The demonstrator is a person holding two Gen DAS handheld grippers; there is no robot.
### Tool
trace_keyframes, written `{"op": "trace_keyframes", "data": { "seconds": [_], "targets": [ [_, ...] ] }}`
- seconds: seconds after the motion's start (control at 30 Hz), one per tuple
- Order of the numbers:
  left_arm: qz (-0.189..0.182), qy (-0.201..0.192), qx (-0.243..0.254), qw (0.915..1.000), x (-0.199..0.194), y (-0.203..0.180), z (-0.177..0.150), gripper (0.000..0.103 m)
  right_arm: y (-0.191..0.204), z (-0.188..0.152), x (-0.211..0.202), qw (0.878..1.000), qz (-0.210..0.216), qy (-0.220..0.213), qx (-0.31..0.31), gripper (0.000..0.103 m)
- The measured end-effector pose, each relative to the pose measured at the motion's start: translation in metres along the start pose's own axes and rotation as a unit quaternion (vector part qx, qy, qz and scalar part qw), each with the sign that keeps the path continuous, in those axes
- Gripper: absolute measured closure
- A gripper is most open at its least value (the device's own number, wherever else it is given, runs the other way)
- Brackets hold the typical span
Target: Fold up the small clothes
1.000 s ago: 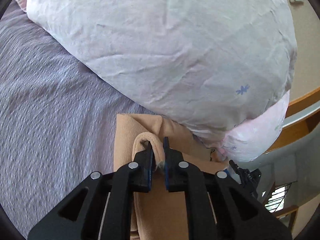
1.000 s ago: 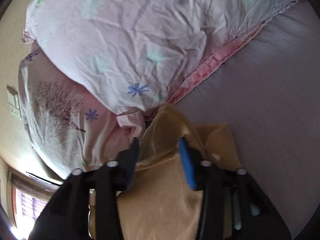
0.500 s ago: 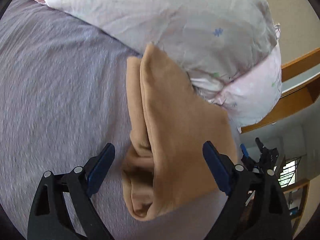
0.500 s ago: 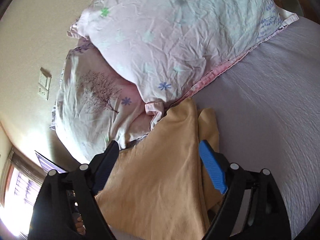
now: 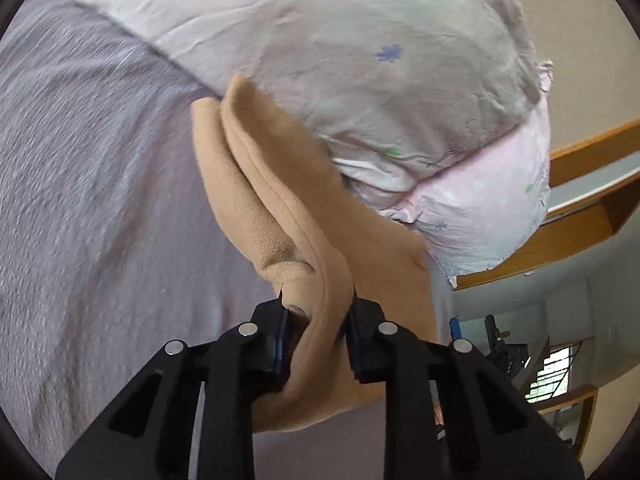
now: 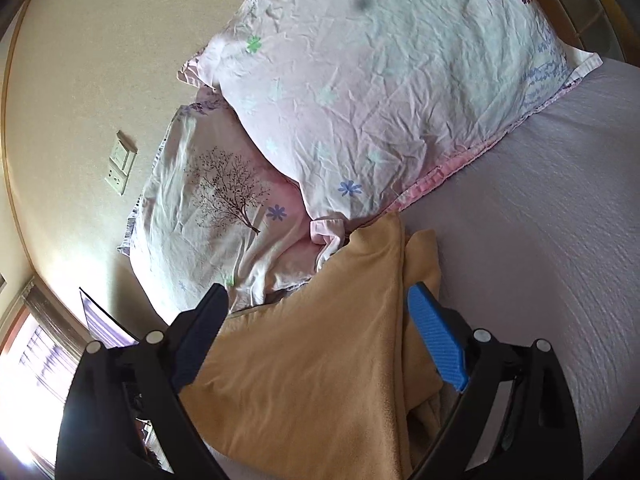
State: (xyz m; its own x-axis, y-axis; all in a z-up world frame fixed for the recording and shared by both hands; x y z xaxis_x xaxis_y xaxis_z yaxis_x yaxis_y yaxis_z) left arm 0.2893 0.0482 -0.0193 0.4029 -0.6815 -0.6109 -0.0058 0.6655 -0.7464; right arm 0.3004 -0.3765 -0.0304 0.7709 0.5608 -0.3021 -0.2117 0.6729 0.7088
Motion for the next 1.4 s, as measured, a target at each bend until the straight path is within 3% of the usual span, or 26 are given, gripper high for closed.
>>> {"op": "trace_keyframes", "data": {
  "seconds": [0.13, 0.23, 0.37, 0.43, 0.53, 0.6, 0.63, 0.67, 0.73, 0.83, 1.0, 1.03, 1.07, 1.1, 1.2, 1.27, 1.33, 1.37, 1.4],
  "targets": [
    [-0.018, 0.012, 0.102, 0.9945, 0.028, -0.1, -0.005, 0.08, -0.005, 0.007, -0.01, 1.0, -0.007, -0.023, 0.011, 0.012],
    [-0.024, 0.058, 0.178, 0.982, 0.089, -0.17, -0.037, 0.08, -0.018, 0.013, -0.017, 0.999, -0.016, -0.034, 0.027, 0.012],
    [0.003, 0.158, 0.244, 0.9567, 0.187, -0.211, -0.094, 0.077, -0.036, 0.017, -0.025, 0.998, -0.035, -0.039, 0.037, 0.012],
    [0.001, 0.187, 0.242, 0.9523, 0.204, -0.21, -0.11, 0.075, -0.045, 0.018, -0.028, 0.997, -0.036, -0.04, 0.054, 0.012],
    [-0.074, 0.182, 0.228, 0.9537, 0.179, -0.21, -0.109, 0.073, -0.047, 0.019, -0.031, 0.997, -0.017, -0.038, 0.064, 0.012],
    [-0.095, 0.146, 0.218, 0.9603, 0.145, -0.202, -0.093, 0.054, -0.04, 0.02, -0.035, 0.998, -0.007, -0.033, 0.053, 0.012],
    [-0.08, 0.117, 0.215, 0.9662, 0.128, -0.193, -0.083, 0.027, -0.035, 0.018, -0.037, 0.999, 0.001, -0.025, 0.046, 0.012],
    [-0.062, 0.088, 0.212, 0.9714, 0.11, -0.181, -0.075, 0.02, -0.028, 0.015, -0.039, 0.999, 0.008, -0.016, 0.039, 0.012],
    [-0.035, 0.068, 0.205, 0.9758, 0.087, -0.158, -0.064, 0.02, -0.009, 0.007, -0.049, 1.0, 0.023, -0.003, 0.013, 0.014],
    [-0.002, 0.072, 0.181, 0.9809, 0.081, -0.127, -0.057, 0.02, 0.021, -0.01, -0.061, 0.999, 0.01, 0.018, -0.046, 0.019],
    [0.029, 0.113, 0.169, 0.9786, 0.099, -0.096, -0.067, 0.02, 0.045, -0.051, -0.047, 0.988, -0.05, 0.086, -0.12, 0.035],
    [0.032, 0.121, 0.17, 0.9775, 0.106, -0.095, -0.071, 0.02, 0.045, -0.059, -0.041, 0.984, -0.069, 0.098, -0.133, 0.044],
    [0.037, 0.128, 0.172, 0.976, 0.114, -0.095, -0.073, 0.02, 0.042, -0.066, -0.037, 0.979, -0.09, 0.107, -0.147, 0.092],
    [0.043, 0.136, 0.175, 0.9742, 0.119, -0.093, -0.078, 0.02, 0.035, -0.072, -0.034, 0.975, -0.116, 0.116, -0.15, 0.095],
    [0.05, 0.156, 0.185, 0.9689, 0.128, -0.09, -0.091, 0.02, -0.003, -0.081, -0.046, 0.974, -0.156, 0.13, -0.101, 0.095],
    [0.054, 0.16, 0.192, 0.9666, 0.129, -0.088, -0.096, 0.02, -0.023, -0.089, -0.053, 0.978, -0.136, 0.151, -0.055, 0.094],
    [0.05, 0.164, 0.19, 0.9666, 0.131, -0.088, -0.098, 0.02, -0.02, -0.08, -0.062, 0.986, -0.087, 0.142, -0.022, 0.086],
    [0.047, 0.164, 0.188, 0.9673, 0.132, -0.088, -0.098, 0.02, -0.017, -0.067, -0.069, 0.99, -0.063, 0.125, -0.003, 0.076],
    [0.044, 0.164, 0.184, 0.9682, 0.132, -0.087, -0.097, 0.02, -0.013, -0.053, -0.073, 0.993, -0.046, 0.106, 0.007, 0.052]
  ]
}}
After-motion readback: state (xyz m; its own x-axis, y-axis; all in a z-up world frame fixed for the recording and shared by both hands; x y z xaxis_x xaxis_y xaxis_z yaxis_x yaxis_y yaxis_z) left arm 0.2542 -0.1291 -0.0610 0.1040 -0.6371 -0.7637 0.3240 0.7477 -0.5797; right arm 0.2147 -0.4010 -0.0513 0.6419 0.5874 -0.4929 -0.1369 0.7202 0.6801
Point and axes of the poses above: each gripper's, at about its wrist camera, not at the fingertips, and x roughly the way its jaws point, y to its left, z to its top, the point moved 8 cm from there along x, roughly the way its jaws point, and after that the axes turned 7 degrees about y, right-handed, at the moved point
